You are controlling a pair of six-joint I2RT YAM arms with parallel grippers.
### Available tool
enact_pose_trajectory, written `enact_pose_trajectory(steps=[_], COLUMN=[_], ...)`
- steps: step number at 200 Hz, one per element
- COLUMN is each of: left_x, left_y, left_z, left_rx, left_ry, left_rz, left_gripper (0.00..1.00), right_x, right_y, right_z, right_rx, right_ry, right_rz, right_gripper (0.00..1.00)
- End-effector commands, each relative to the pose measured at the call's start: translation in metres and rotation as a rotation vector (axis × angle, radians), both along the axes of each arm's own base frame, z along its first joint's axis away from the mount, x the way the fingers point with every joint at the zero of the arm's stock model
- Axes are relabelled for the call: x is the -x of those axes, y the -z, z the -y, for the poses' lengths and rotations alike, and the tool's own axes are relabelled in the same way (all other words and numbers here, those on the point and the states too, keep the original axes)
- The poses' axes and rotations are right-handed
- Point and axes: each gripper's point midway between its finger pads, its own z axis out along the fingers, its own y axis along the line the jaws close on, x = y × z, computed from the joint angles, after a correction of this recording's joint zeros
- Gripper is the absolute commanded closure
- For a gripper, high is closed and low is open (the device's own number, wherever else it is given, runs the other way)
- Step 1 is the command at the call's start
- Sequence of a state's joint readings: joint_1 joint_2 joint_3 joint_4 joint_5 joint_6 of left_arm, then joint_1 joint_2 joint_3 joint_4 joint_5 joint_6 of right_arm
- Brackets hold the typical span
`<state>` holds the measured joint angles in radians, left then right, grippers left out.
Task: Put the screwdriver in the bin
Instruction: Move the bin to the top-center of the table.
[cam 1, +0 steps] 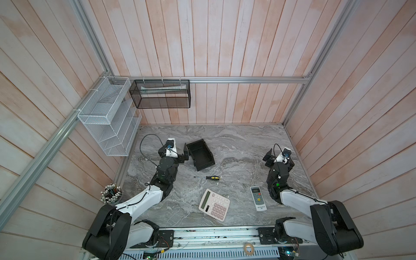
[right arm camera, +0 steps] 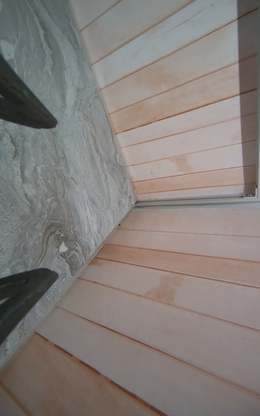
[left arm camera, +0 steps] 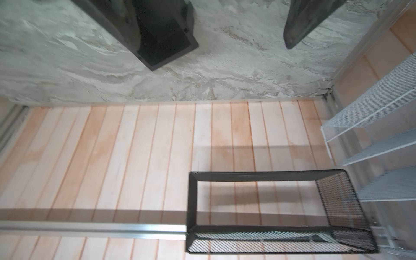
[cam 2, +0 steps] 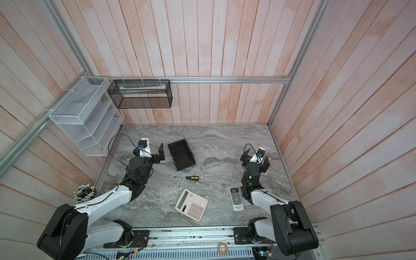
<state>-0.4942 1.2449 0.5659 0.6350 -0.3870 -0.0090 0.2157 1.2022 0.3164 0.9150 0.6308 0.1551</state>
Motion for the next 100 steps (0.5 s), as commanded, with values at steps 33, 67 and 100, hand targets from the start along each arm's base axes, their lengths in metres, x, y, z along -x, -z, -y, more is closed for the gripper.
enact_pose_trajectory(steps=[33, 67, 100], left_x=[0.039, 0.056, 0.068], left_y=[0.026, 0.016, 0.016], left_z=[0.098, 0.114, 0.111], left_rx=[-0.253, -0.163, -0.109], left_ry=[0.187, 0.284, 0.321], left_rz=[-0.144, -0.161, -0.162], left_gripper=[0.0, 0.0, 0.0], right_x=[-0.017, -0.028, -0.039], right_y=[0.003, 0.013, 0.016], right_z=[-0.061, -0.092, -0.131], right_rx=[-0.116, -0.158, -0.141], right_ry=[-0.336, -0.452, -0.559], right_rz=[-0.113, -0.242, -0.306], right_gripper=[0.02, 0.02, 0.02])
